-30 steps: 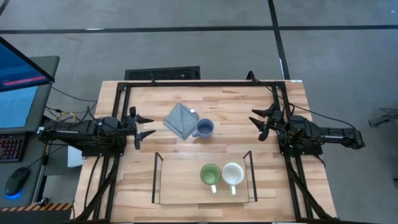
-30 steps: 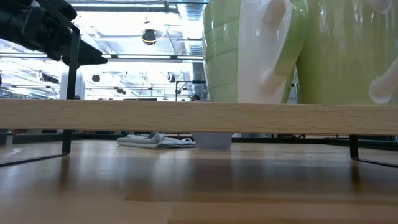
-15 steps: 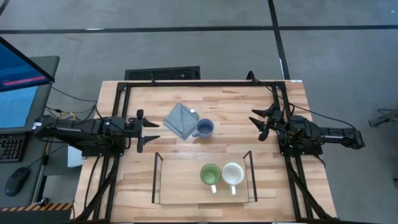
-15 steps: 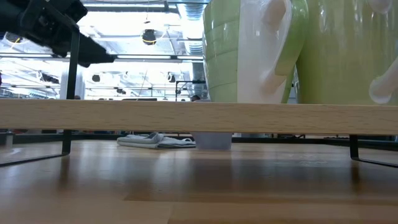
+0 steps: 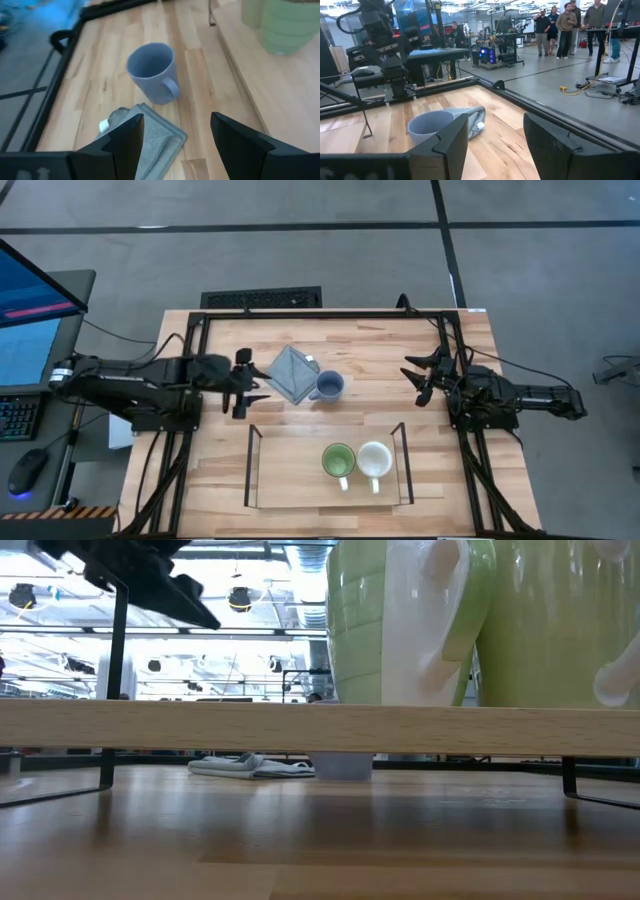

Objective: Stack small to large cups/mugs on shelf
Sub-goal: Put the blue mug on the shelf

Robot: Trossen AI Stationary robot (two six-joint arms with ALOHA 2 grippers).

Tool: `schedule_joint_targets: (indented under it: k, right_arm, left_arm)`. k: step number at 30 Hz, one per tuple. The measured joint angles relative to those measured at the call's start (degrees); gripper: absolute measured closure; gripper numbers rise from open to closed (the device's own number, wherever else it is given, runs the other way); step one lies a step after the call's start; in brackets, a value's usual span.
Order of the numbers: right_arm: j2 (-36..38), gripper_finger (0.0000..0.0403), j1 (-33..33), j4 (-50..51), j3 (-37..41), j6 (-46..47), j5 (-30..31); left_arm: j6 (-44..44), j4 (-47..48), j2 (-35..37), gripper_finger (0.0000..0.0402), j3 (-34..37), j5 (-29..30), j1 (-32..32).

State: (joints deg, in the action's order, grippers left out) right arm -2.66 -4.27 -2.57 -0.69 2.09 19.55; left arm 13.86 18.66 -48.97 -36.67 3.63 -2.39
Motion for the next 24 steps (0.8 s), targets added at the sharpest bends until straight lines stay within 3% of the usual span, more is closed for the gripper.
schedule_joint_targets:
  k: [6, 10, 19, 24]
  right_arm:
    - [0.0, 0.0191, 0.0, 0.0, 0.0, 0.0, 0.0]
    - [0.0, 0.0191, 0.0, 0.0, 0.0, 0.0, 0.0]
    - [0.0, 0.0191, 0.0, 0.0, 0.0, 0.0, 0.0]
    - [0.0, 0.0191, 0.0, 0.0, 0.0, 0.0, 0.0]
  left_arm:
    - [7.7, 2.4, -7.6, 0.0179, -6.7, -12.4, -7.9]
    - [12.2, 4.6, -12.8, 0.0179, -10.8, -17.6, -12.5]
    - [18.9, 9.7, -25.0, 0.0179, -20.1, -24.0, -17.0]
    - [20.2, 10.4, -31.2, 0.0179, -25.1, -24.3, -17.1]
